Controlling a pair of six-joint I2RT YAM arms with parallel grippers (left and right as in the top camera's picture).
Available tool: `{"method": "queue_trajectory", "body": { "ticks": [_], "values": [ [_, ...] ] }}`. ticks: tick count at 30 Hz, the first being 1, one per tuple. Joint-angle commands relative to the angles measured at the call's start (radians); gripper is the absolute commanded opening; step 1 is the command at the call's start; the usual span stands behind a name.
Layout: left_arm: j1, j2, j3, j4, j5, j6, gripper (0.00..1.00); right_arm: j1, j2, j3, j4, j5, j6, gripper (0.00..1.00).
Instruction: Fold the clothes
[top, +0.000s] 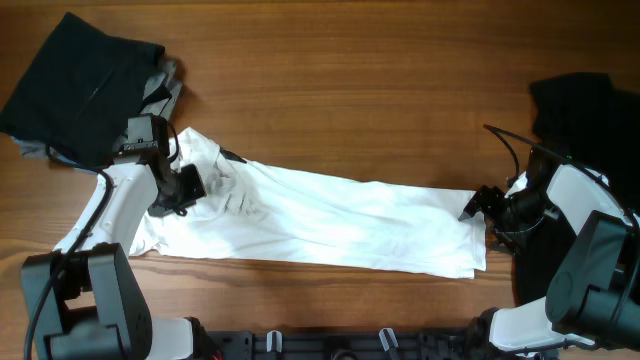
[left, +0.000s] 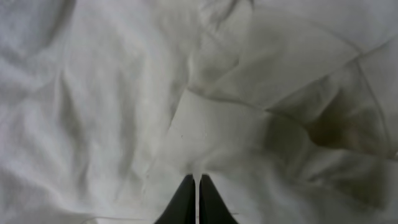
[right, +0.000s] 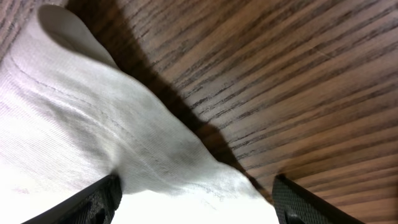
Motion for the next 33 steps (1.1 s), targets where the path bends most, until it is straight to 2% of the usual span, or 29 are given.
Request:
{"method": "queue_trajectory", "body": {
  "ticks": [1, 4, 7, 9, 11, 13, 15, 18, 21, 23, 27, 29, 33],
  "values": [
    [0.038, -0.013, 0.122, -0.140, -0.010, 0.000, 0.04, 0.003, 0.055, -0.064, 0.043, -0.032, -0.046, 0.83],
    [0.079, -0.044, 0.230, -0.240, -0.011, -0.007, 0.04, 0.003, 0.055, -0.064, 0.045, -0.032, -0.047, 0.84],
    [0.111, -0.077, 0.249, -0.217, 0.000, -0.006, 0.04, 0.003, 0.055, -0.064, 0.046, -0.032, -0.047, 0.84],
    [0.109, -0.077, 0.249, -0.164, 0.101, 0.018, 0.12, 0.003, 0.055, -0.064, 0.047, -0.032, -0.047, 0.84],
    [0.088, -0.065, 0.246, -0.094, 0.240, 0.135, 0.24, 0.003, 0.055, -0.064, 0.051, -0.032, -0.047, 0.84],
    [0.045, -0.024, 0.245, -0.042, 0.242, 0.190, 0.32, 0.003, 0.055, -0.064, 0.054, -0.032, -0.047, 0.84],
    [0.013, 0.040, 0.245, -0.030, 0.229, 0.243, 0.33, 0.003, 0.055, -0.064, 0.054, -0.032, -0.047, 0.84],
    [-0.005, 0.147, 0.245, -0.021, 0.143, 0.245, 0.29, 0.003, 0.055, -0.064, 0.054, -0.032, -0.047, 0.84],
    [-0.004, 0.225, 0.245, 0.008, 0.140, 0.245, 0.24, 0.003, 0.055, -0.064, 0.054, -0.032, -0.054, 0.84],
    [-0.004, 0.237, 0.245, 0.023, 0.139, 0.245, 0.24, 0.003, 0.055, -0.064, 0.054, -0.032, -0.054, 0.84],
    [-0.004, 0.240, 0.245, 0.040, 0.124, 0.246, 0.33, 0.003, 0.055, -0.064, 0.054, -0.032, -0.054, 0.84],
    [-0.004, 0.241, 0.244, 0.043, 0.096, 0.247, 0.54, 0.003, 0.055, -0.064, 0.054, -0.032, -0.055, 0.84],
    [-0.004, 0.241, 0.238, 0.027, 0.087, 0.317, 0.56, 0.003, 0.055, -0.064, 0.054, -0.048, -0.069, 0.84]
  ]
}}
